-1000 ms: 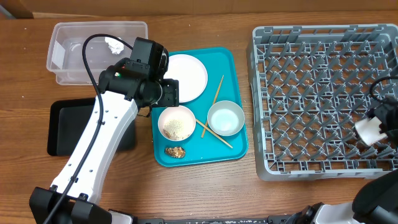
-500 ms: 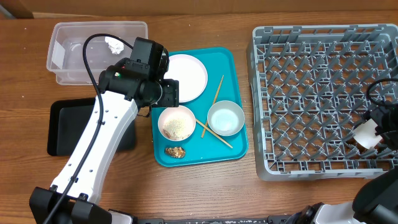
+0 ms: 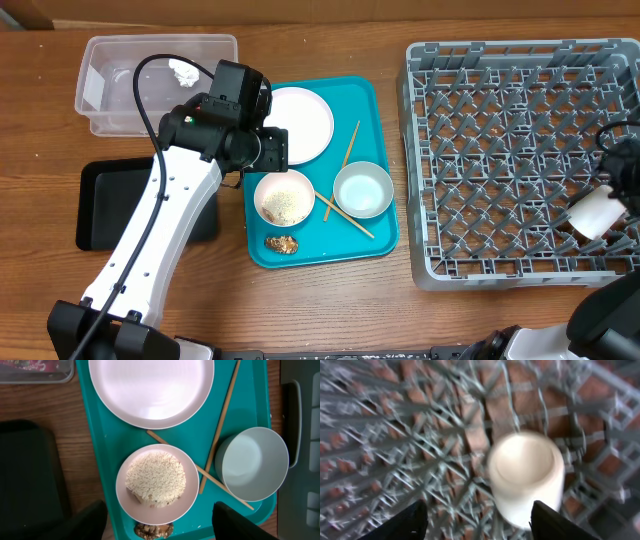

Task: Sort waste into correct bins and load items into the dishwasher
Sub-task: 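Place the white cup upside down in the dish rack with the right gripper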

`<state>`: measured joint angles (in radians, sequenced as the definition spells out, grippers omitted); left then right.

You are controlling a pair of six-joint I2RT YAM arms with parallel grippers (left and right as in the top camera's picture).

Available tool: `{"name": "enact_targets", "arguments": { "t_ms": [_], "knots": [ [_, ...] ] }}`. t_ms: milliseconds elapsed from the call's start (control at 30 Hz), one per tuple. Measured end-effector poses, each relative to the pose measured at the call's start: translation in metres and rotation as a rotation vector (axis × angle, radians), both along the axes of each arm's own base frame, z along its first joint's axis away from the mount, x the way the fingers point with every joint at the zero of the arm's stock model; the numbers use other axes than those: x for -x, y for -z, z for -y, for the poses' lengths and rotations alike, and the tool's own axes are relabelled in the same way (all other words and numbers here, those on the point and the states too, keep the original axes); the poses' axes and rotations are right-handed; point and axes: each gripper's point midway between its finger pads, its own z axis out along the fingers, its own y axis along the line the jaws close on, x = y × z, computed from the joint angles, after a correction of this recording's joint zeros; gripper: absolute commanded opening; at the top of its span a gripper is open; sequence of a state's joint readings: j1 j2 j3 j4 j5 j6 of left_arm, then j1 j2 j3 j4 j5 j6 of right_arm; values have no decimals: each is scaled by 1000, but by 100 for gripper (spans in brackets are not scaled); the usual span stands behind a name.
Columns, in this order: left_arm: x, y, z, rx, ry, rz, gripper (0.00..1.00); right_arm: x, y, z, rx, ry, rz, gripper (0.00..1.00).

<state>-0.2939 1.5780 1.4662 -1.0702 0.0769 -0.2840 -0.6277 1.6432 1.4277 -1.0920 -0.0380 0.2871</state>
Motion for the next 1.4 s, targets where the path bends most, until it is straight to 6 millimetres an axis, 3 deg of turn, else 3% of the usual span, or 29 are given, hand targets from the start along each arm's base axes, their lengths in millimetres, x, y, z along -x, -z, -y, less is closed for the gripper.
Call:
{"name": "enact_targets", "arguments": {
  "t_ms": [67, 333, 767, 967, 1200, 1400],
  "knots": [
    [0, 0, 0, 0, 0, 0, 70, -11, -6, 7, 28, 4, 47, 47],
    [0, 0, 0, 0, 0, 0, 70, -10, -5, 13, 57, 13, 37, 47],
    [2, 1, 0, -2, 0, -7, 70, 4, 21, 10, 52, 23, -25, 48],
    [2, 1, -1, -2, 0, -7, 70, 18, 26, 2, 21, 24, -86, 49],
    [2, 1, 0, -2, 0, -7, 70, 39, 30, -13, -42, 17, -176, 57],
    [2, 1, 0, -2, 0, -7, 73, 45, 31, -22, -83, 11, -197, 60]
  ]
}}
